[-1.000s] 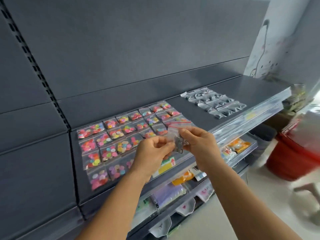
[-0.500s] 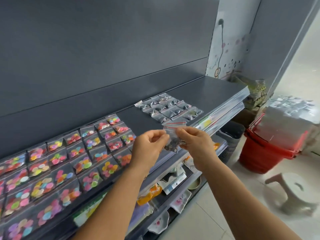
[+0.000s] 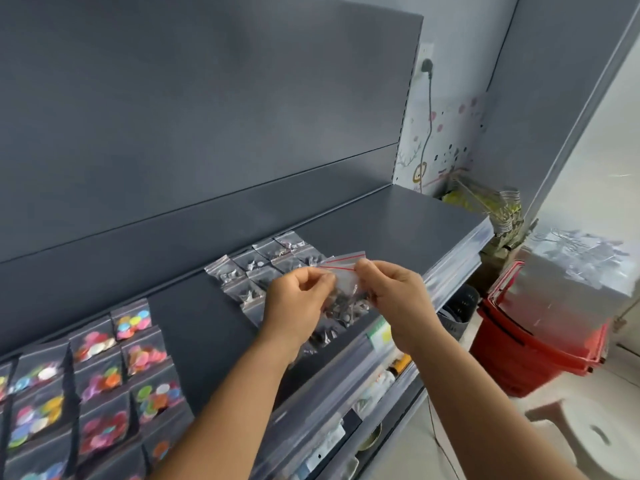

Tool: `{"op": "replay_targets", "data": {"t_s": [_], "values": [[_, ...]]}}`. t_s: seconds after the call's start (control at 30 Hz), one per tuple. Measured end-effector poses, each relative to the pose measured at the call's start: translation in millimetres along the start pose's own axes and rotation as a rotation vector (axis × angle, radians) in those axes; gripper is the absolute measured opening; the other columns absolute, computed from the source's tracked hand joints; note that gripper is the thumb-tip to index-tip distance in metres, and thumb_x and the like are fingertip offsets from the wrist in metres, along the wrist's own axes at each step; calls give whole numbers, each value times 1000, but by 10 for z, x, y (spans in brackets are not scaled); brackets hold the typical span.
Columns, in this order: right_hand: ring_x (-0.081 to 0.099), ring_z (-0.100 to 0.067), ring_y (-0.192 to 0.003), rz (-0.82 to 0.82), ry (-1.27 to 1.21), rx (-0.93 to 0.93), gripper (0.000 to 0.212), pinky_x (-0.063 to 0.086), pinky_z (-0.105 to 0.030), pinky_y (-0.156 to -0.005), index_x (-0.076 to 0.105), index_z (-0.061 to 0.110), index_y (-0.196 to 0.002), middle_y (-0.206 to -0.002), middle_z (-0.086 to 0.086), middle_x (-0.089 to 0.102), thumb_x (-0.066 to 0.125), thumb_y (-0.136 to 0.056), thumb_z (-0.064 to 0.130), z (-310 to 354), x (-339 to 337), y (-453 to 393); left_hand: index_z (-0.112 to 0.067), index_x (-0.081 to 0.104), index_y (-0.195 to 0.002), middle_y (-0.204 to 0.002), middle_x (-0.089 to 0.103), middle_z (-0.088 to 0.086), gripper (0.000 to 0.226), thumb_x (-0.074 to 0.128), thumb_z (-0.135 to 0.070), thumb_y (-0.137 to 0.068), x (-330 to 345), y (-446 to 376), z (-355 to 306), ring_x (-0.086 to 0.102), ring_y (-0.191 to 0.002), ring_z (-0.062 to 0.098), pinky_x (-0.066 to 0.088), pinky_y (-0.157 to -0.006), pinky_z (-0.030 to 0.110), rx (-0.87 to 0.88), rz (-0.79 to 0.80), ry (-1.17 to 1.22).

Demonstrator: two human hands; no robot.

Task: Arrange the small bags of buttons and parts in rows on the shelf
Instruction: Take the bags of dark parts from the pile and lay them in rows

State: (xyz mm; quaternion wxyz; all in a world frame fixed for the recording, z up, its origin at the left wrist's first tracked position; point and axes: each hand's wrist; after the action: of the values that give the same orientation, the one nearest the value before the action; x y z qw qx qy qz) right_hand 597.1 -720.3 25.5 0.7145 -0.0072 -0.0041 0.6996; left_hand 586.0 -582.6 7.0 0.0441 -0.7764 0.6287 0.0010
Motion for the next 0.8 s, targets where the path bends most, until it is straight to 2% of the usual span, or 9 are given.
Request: {"op": "replay_targets", "data": {"t_s": [0.17, 0.3, 0.47, 0.6, 0.63, 0.7, 0.8], "values": [[52, -10, -55, -23, -37, -35, 14, 47, -25, -58, 74, 14, -73, -57, 3, 60, 67, -84, 21, -48, -21, -488, -20, 69, -75, -70, 71, -3, 11, 65, -22, -86, 117, -375, 18, 65, -68, 12, 55, -71, 35, 32, -56, -88], [56, -9, -53, 104, -114, 8, 13, 49, -20, -54, 75, 14, -72, -57, 1, 62, 69, -84, 17, -76, 36, -861, -20, 68, -74, -71, 71, -3, 12, 66, -21, -85, 113, -665, 9, 66, -71, 16, 54, -73, 35, 39, -165, -121], [56, -10, -54, 213, -72, 29, 11, 49, -19, -52, 74, 10, -74, -59, -3, 65, 67, -82, 6, -141, 140, -1405, -22, 68, -72, -65, 70, -10, 13, 66, -20, -85, 95, -991, 79, 62, -60, 2, 50, -61, 19, 24, -290, -174], [60, -18, -66, 367, -42, 110, 6, 55, -34, -73, 73, 8, -80, -71, -11, 69, 68, -81, 6, -198, 145, -1868, -19, 68, -71, -61, 67, -7, 13, 64, -19, -84, 267, -1277, 97, 56, -55, 6, 47, -59, 24, -25, -397, -196], [59, -17, -67, 413, -37, 131, 5, 54, -33, -73, 73, 8, -79, -70, -8, 69, 69, -81, 6, -215, 125, -1984, -19, 68, -71, -60, 67, -6, 13, 63, -18, -84, 329, -1353, 102, 56, -55, 6, 47, -61, 25, -41, -414, -196], [57, -12, -63, 450, -1, 130, 7, 53, -25, -64, 72, 8, -76, -67, -3, 66, 69, -82, 7, -250, 71, -2221, -17, 69, -71, -59, 66, -6, 13, 63, -18, -83, 450, -1504, 118, 56, -56, 9, 50, -65, 30, -77, -450, -190], [54, -3, -51, 419, 44, 104, 15, 48, -15, -51, 69, 13, -69, -57, 6, 62, 67, -84, 9, -288, -24, -2579, -17, 69, -69, -58, 65, -5, 14, 63, -20, -81, 561, -1722, 143, 57, -58, 15, 55, -71, 40, -128, -537, -189]]}}
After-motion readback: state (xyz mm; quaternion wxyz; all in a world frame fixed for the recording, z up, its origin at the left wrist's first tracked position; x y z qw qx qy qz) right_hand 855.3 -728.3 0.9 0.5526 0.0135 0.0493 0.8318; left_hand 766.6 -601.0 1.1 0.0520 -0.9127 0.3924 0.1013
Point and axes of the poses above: each hand's wrist, its own y-axis away from the middle knuckle, its own x-axis out of the palm, z = x × y
